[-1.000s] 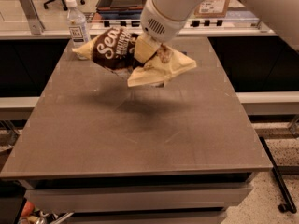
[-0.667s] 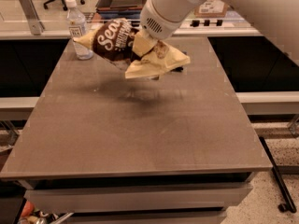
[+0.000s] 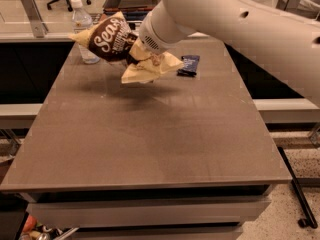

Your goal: Move brown chip bag near blue plastic bottle

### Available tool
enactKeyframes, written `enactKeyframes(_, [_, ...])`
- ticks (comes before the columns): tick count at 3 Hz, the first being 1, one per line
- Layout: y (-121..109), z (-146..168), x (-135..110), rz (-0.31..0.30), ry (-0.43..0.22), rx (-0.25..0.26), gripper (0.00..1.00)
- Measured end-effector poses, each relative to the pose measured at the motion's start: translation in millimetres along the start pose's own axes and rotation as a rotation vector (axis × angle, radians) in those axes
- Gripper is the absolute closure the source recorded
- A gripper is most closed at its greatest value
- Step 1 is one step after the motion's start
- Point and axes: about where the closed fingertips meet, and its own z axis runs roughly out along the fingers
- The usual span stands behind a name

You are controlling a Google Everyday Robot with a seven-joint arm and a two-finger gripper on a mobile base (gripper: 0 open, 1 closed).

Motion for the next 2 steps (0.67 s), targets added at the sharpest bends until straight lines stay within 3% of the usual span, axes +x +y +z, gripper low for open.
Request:
enactKeyframes(1, [-13,14,-23,-0.055,-0.065,0.104,1.0])
enactKeyframes(2, [-33,18,-37,-0.106,-0.063,0.185,1.0])
